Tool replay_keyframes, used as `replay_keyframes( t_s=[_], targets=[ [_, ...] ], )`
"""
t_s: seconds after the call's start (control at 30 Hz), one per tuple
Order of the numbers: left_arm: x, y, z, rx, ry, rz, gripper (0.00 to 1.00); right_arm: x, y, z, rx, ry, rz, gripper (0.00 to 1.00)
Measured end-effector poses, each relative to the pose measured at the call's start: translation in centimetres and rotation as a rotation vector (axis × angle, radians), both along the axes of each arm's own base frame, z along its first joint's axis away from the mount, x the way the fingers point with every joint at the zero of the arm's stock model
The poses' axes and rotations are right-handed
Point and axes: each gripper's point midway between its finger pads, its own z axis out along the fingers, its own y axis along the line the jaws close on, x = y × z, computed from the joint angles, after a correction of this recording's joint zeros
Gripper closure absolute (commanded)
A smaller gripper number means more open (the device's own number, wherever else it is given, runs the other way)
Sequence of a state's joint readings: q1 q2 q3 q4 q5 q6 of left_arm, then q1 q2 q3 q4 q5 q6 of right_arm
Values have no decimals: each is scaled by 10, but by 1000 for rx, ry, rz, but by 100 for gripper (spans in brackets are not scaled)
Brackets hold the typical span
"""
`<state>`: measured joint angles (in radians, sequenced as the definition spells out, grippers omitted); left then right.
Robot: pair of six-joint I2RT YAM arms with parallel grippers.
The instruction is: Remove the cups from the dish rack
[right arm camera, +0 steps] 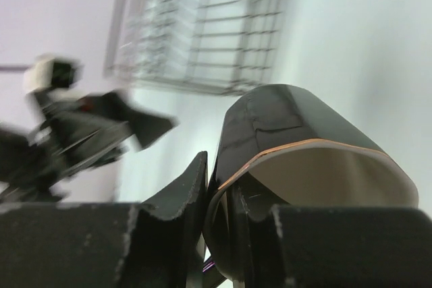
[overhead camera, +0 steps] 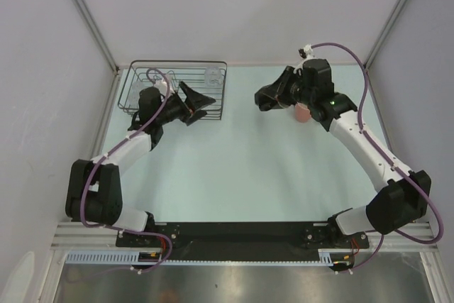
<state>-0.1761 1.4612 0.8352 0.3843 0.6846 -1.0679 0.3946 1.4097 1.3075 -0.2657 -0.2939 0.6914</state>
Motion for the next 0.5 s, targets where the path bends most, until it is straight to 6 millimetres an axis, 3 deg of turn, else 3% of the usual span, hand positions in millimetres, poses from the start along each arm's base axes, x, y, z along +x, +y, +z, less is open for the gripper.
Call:
replay_keyframes(
  t_s=[0.13,0.33,0.5],
  targets=[
    [-5,9,-12,81,35,33,0,10,-43,-16,-214,29,-172,100],
    [-18,19,-39,164,128,63,0,8,-107,-78,-483,229,-349,100],
    [-25,24,-44,204,149,74,0,-3,-140,-109,-588,325,-425,100]
  ],
)
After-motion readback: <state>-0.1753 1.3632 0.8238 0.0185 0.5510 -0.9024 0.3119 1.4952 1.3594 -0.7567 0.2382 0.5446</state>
